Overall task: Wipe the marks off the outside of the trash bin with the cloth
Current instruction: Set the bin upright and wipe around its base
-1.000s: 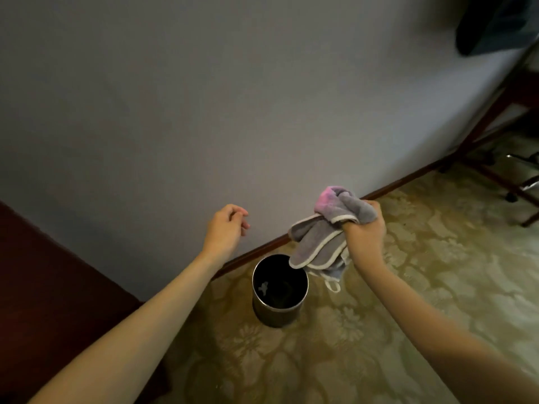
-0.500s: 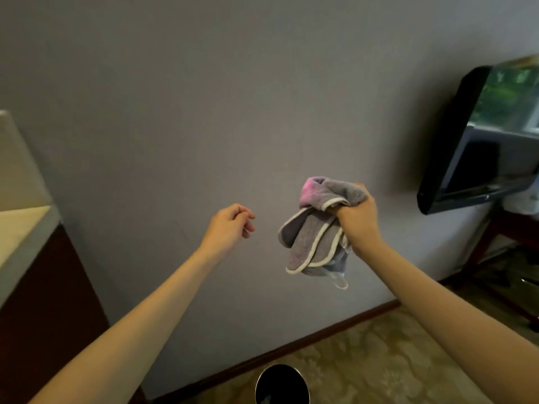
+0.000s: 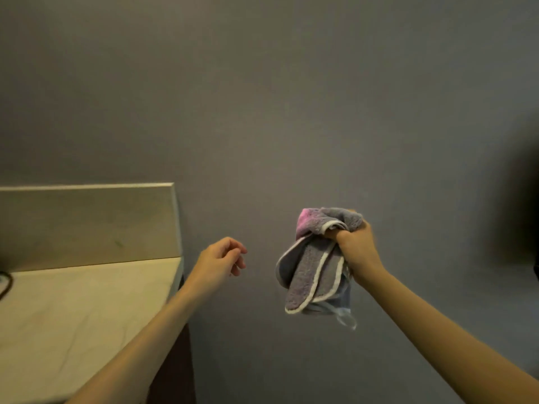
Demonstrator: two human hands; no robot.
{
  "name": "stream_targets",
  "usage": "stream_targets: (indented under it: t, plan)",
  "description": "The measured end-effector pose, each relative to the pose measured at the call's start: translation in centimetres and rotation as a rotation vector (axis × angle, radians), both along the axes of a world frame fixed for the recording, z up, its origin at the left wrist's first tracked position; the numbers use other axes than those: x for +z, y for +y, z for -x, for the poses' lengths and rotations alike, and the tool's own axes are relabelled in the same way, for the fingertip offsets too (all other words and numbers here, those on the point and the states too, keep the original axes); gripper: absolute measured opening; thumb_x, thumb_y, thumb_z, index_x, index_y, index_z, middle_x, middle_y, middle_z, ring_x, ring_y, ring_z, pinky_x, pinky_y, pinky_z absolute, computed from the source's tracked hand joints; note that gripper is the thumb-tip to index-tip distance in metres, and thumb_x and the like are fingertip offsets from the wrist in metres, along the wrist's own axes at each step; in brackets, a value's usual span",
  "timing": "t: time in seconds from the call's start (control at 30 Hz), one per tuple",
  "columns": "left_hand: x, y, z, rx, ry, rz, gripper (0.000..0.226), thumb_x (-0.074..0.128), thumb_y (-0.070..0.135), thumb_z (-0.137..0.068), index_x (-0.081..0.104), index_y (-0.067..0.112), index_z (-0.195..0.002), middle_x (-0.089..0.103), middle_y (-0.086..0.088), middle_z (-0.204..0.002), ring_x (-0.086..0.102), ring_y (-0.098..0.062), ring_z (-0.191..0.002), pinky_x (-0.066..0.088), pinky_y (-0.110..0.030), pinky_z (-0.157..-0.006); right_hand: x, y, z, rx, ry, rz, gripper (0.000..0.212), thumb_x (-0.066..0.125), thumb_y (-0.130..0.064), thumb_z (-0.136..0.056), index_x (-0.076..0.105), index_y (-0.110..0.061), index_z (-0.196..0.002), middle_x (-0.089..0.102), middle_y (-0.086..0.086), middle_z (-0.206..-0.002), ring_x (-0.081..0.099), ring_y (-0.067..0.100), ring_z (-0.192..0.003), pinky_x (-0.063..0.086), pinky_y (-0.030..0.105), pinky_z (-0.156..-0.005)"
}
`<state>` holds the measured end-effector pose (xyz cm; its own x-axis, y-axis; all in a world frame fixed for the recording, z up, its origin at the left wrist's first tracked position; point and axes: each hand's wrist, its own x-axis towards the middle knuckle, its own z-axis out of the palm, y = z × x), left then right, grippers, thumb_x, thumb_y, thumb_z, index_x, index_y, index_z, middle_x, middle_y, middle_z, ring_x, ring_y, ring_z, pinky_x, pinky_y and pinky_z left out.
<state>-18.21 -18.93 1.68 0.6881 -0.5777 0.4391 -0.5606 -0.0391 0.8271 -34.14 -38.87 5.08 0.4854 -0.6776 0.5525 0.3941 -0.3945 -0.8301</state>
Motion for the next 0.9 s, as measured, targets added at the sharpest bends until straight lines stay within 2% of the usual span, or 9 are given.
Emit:
stream_targets:
  t: [0.07, 0.23, 0.33, 0.43, 0.5, 0.63, 0.73, 0.83, 0.9]
  plan:
    - [-0.4, 3.2, -2.2, 0.039, -0.014, 0.000, 0.025, 0.045, 0.003, -0.096, 0.061, 0.016, -0.081, 0.061, 0.001, -0.062, 0.056, -0.010, -0.053, 0.041, -0.013, -0.048, -0.4, 2.8, -2.9, 0.022, 0.019, -0.024, 0.027, 0.067, 0.009, -0.076, 0.071, -0.005, -0.099, 0.071, 0.010, -0.101, 0.067, 0.020, -0.094, 0.053, 0.026, -0.081]
    - [-1.2, 10.1, -6.8, 0.128, -0.027, -0.029, 0.024, 0.044, 0.007, -0.097, 0.062, 0.016, -0.084, 0.064, -0.002, -0.068, 0.056, -0.009, -0.056, 0.041, -0.013, -0.051, -1.4, 9.2, -9.3, 0.091, 0.132, -0.029, 0.028, 0.071, -0.002, -0.075, 0.073, -0.026, -0.089, 0.073, -0.003, -0.095, 0.068, 0.015, -0.092, 0.052, 0.030, -0.082]
    - [-1.2, 13.4, -9.0, 0.158, -0.011, -0.015, 0.024, 0.044, 0.007, -0.097, 0.062, 0.015, -0.085, 0.063, -0.002, -0.068, 0.056, -0.012, -0.057, 0.041, -0.017, -0.052, -1.6, 12.7, -12.9, 0.143, 0.179, -0.120, 0.019, 0.076, -0.011, -0.074, 0.074, -0.021, -0.091, 0.074, 0.005, -0.093, 0.069, 0.022, -0.089, 0.056, 0.037, -0.078]
    - [-1.0, 16.4, -11.0, 0.225, -0.023, 0.012, 0.020, 0.044, 0.010, -0.097, 0.061, 0.016, -0.088, 0.064, -0.004, -0.074, 0.057, -0.015, -0.063, 0.043, -0.023, -0.057, -1.4, 15.9, -16.1, 0.239, 0.145, -0.243, 0.014, 0.075, -0.009, -0.077, 0.072, -0.017, -0.088, 0.075, 0.002, -0.083, 0.071, 0.019, -0.078, 0.055, 0.028, -0.062]
    - [-0.9, 18.3, -12.4, 0.299, -0.025, 0.075, 0.018, 0.044, 0.011, -0.097, 0.060, 0.015, -0.091, 0.064, -0.004, -0.080, 0.058, -0.012, -0.068, 0.043, -0.020, -0.058, -1.2, 17.8, -17.9, 0.288, 0.121, -0.310, 0.012, 0.072, -0.008, -0.079, 0.070, -0.016, -0.087, 0.074, -0.001, -0.076, 0.071, 0.014, -0.070, 0.054, 0.024, -0.054]
    - [-0.6, 21.6, -14.9, 0.461, -0.083, 0.211, 0.014, 0.044, 0.018, -0.099, 0.058, 0.017, -0.098, 0.062, 0.006, -0.091, 0.058, -0.007, -0.087, 0.044, -0.020, -0.069, -1.0, 20.2, -21.4, 0.315, 0.109, -0.485, 0.009, 0.069, -0.008, -0.083, 0.067, -0.007, -0.092, 0.071, 0.009, -0.082, 0.069, 0.020, -0.071, 0.055, 0.030, -0.058]
    - [-0.9, 22.6, -16.2, 0.523, -0.148, 0.275, 0.013, 0.045, 0.018, -0.098, 0.057, 0.020, -0.096, 0.062, 0.003, -0.092, 0.058, -0.010, -0.089, 0.041, -0.015, -0.068, -1.0, 21.6, -23.8, 0.371, 0.093, -0.621, 0.009, 0.066, -0.006, -0.085, 0.066, -0.006, -0.094, 0.070, 0.011, -0.081, 0.067, 0.023, -0.069, 0.054, 0.030, -0.055]
    - [-1.4, 22.5, -16.7, 0.539, -0.277, 0.171, 0.012, 0.046, 0.016, -0.098, 0.058, 0.019, -0.098, 0.059, 0.000, -0.097, 0.056, -0.015, -0.091, 0.039, -0.013, -0.070, -1.7, 22.8, -26.0, 0.410, 0.110, -0.747, 0.014, 0.060, 0.000, -0.088, 0.062, -0.004, -0.101, 0.067, 0.014, -0.085, 0.064, 0.024, -0.067, 0.053, 0.033, -0.056]
    - [-2.0, 22.3, -16.9, 0.499, -0.394, 0.024, 0.014, 0.049, 0.019, -0.097, 0.059, 0.017, -0.107, 0.056, 0.001, -0.102, 0.053, -0.018, -0.096, 0.043, -0.025, -0.079, -2.8, 23.4, -27.4, 0.422, 0.131, -0.827, 0.028, 0.053, 0.007, -0.089, 0.056, 0.003, -0.117, 0.063, 0.022, -0.102, 0.062, 0.029, -0.077, 0.051, 0.040, -0.066]
